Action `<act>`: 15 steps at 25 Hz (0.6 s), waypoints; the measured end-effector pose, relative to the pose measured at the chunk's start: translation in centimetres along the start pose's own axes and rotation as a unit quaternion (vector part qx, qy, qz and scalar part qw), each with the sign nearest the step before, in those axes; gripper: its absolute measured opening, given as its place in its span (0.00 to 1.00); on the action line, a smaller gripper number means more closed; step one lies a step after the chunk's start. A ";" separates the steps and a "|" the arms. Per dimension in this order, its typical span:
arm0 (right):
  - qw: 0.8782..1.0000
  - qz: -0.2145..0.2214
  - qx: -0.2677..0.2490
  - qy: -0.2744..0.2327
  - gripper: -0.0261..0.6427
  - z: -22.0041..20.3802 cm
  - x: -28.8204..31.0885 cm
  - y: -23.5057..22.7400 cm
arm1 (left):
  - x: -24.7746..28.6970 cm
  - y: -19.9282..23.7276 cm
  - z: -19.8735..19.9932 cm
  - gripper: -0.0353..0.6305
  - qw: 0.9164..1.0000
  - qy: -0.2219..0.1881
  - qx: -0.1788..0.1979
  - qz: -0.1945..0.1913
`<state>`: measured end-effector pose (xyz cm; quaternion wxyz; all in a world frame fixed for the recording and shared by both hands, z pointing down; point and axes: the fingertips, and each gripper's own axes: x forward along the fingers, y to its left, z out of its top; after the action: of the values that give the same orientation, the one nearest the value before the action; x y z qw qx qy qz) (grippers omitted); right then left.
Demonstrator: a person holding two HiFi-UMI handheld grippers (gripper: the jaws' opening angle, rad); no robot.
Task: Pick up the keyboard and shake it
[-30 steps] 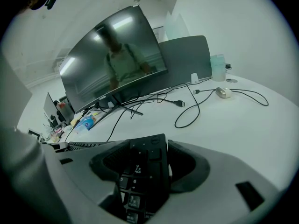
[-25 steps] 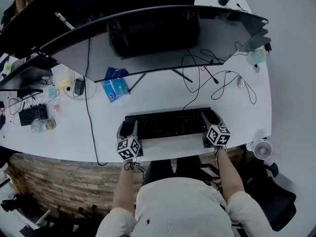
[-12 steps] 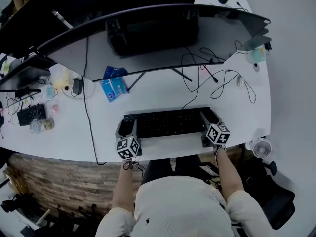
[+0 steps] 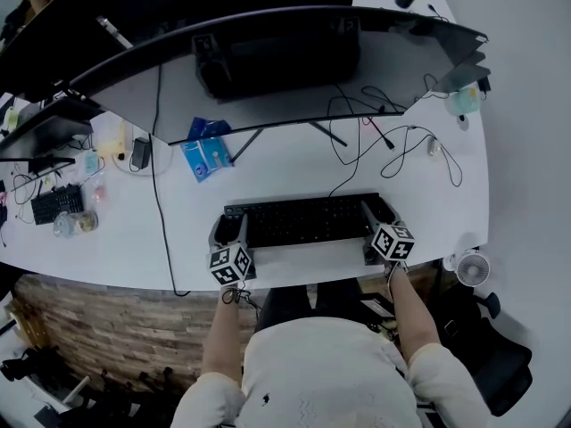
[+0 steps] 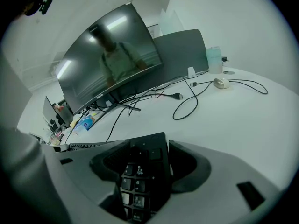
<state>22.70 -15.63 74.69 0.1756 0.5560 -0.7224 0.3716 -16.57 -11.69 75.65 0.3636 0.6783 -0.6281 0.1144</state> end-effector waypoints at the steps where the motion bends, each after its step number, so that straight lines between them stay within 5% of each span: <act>1: 1.000 0.001 0.000 0.000 0.41 0.0 0.0 0.0 | 0.0 0.0 0.0 0.47 1.000 0.001 -0.001 -0.001; 15: 1.000 0.002 -0.003 -0.005 0.41 -0.2 -0.1 0.0 | -0.1 0.1 0.0 0.47 1.000 -0.004 0.013 0.005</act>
<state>22.69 -15.45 74.73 0.1726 0.5560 -0.7254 0.3672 -16.68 -11.56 75.63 0.3514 0.6801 -0.6318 0.1217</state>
